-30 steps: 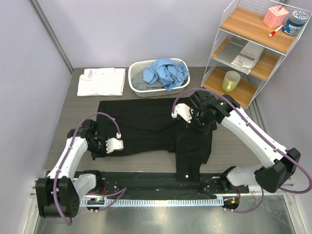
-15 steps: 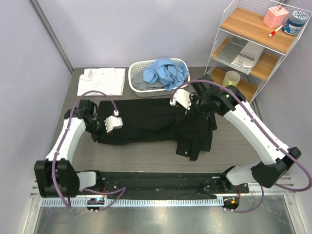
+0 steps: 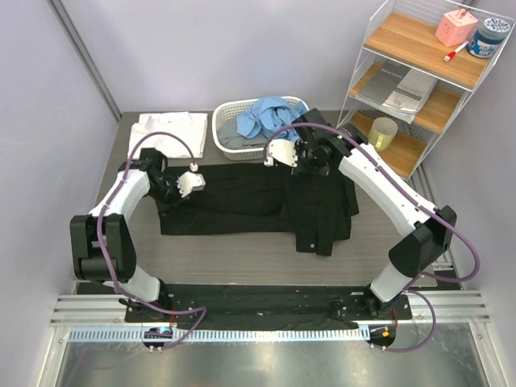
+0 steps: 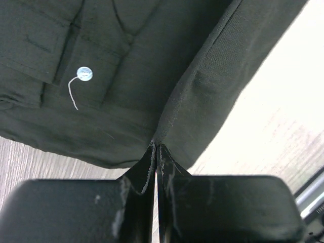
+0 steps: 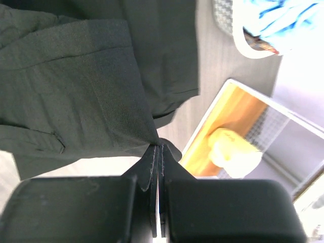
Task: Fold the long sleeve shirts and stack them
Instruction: Fold the shirt
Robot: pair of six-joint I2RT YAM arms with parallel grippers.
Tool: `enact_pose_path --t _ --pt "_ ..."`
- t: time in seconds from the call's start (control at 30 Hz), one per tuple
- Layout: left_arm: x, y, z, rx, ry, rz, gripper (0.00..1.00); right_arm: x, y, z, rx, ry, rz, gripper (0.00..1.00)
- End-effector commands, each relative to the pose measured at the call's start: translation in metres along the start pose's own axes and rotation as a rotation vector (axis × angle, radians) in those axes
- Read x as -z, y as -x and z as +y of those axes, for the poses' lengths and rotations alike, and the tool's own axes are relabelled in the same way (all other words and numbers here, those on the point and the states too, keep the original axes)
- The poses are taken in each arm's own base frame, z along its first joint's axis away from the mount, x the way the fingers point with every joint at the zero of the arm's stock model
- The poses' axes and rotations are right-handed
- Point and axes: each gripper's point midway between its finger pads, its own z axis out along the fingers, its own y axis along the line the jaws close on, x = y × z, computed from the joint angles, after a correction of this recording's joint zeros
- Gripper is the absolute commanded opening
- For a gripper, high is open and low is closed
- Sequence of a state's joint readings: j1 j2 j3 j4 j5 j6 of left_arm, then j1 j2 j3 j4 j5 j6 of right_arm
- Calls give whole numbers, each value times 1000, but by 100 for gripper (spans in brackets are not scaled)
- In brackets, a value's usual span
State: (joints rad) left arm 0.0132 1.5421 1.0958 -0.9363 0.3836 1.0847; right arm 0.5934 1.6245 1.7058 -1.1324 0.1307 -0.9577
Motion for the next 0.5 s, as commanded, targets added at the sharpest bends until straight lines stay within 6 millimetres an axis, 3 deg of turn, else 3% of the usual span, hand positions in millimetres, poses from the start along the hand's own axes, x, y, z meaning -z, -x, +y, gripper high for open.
enact_pose_path --t 0.0,0.23,0.47 --pt "3 10 25 -2 76 -14 0 17 15 -50 45 -164 -40 1" --pt "-1 12 40 38 121 -17 0 4 24 -68 75 -204 -31 1" --pt "-8 8 49 73 144 1 0 -14 31 -67 83 -196 -29 1"
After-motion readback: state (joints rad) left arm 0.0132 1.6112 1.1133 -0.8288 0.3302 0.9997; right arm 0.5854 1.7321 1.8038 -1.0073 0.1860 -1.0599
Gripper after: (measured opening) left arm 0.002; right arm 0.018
